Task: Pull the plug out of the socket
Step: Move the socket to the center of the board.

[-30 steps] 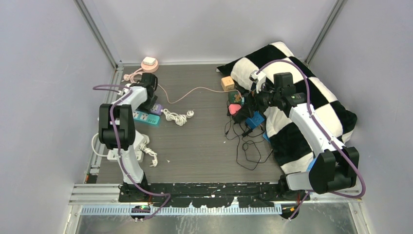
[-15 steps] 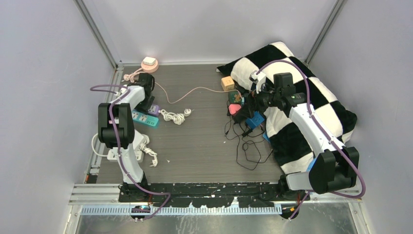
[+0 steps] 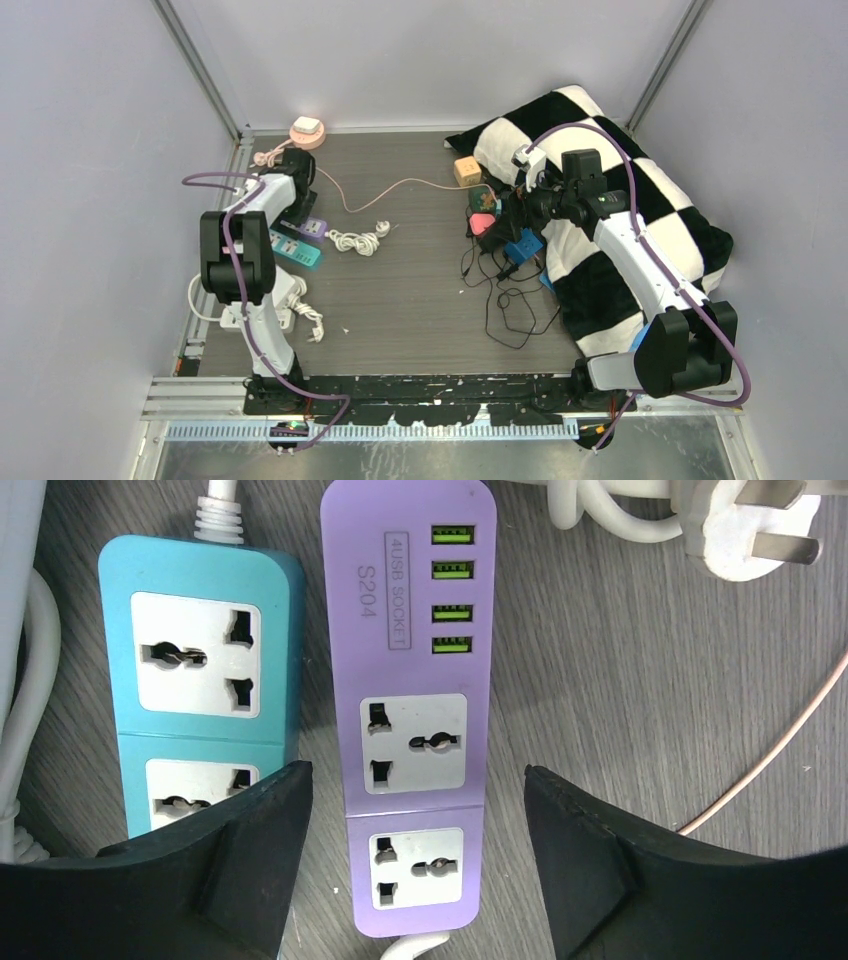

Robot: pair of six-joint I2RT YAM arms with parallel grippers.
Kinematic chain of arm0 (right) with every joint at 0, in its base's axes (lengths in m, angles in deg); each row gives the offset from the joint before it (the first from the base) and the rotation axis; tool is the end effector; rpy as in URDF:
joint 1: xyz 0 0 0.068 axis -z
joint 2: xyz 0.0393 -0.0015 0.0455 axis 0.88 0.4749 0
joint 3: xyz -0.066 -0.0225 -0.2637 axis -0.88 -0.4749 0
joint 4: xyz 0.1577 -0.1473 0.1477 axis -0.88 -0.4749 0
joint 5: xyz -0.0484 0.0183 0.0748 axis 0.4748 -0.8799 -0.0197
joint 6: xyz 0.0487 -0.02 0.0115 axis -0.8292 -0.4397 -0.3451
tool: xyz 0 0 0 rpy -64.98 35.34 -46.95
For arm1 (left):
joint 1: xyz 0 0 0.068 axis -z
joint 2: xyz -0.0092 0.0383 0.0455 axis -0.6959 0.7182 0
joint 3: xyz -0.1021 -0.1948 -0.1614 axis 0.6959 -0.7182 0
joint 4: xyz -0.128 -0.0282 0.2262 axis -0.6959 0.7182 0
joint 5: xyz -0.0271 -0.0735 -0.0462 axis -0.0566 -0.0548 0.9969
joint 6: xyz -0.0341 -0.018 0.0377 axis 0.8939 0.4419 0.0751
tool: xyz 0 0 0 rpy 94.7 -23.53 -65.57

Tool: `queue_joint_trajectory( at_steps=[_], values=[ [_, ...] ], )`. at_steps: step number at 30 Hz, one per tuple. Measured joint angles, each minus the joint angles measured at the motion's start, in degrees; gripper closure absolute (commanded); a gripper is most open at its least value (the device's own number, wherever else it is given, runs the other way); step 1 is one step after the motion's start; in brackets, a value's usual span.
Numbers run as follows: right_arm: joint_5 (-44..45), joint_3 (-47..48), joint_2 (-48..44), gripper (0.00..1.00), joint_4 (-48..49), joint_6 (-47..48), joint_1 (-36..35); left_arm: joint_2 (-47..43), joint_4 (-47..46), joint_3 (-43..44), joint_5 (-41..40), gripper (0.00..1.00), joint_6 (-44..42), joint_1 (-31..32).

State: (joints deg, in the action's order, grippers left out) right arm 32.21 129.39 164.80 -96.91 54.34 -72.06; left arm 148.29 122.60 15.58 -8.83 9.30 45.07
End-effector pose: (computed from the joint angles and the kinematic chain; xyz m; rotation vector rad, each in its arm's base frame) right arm 0.2798 0.0735 0.3026 -0.8466 2.0653 0.6918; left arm 0.3898 0.0092 0.1891 -1.6298 2.0155 0.2163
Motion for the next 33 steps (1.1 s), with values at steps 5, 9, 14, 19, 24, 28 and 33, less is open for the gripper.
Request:
queue_joint_trajectory(
  at_steps=[5, 9, 14, 19, 24, 28, 33],
  values=[
    [0.00, 0.00, 0.00, 0.00, -0.02, 0.02, 0.00, -0.39, 0.04, 0.00, 0.70, 0.18, -0.48, -0.02],
    [0.00, 0.00, 0.00, 0.00, -0.04, 0.02, 0.00, -1.77, 0.00, 0.00, 2.01, 0.17, -1.66, -0.02],
    [0.00, 0.00, 0.00, 0.00, -0.11, 0.02, 0.00, -5.84, -1.51, -0.46, 4.72, 0.18, -4.24, -0.02],
    [0.00, 0.00, 0.00, 0.00, -0.31, 0.02, 0.00, -11.45, -7.65, -3.56, 8.85, 0.18, -7.50, -0.02],
    [-0.02, 0.00, 0.00, 0.00, -0.39, 0.02, 0.00, -13.57, -14.82, -6.10, 13.92, 0.18, -11.50, -0.02],
    [-0.04, 0.00, 0.00, 0.00, -0.42, 0.22, 0.00, -13.60, -19.45, -6.62, 18.40, 0.19, -14.80, -0.02],
    [-0.09, 0.00, 0.00, 0.00, -0.42, 0.26, 0.00, -13.60, -25.75, -6.64, 24.46, 0.19, -19.63, -0.02]
  ],
)
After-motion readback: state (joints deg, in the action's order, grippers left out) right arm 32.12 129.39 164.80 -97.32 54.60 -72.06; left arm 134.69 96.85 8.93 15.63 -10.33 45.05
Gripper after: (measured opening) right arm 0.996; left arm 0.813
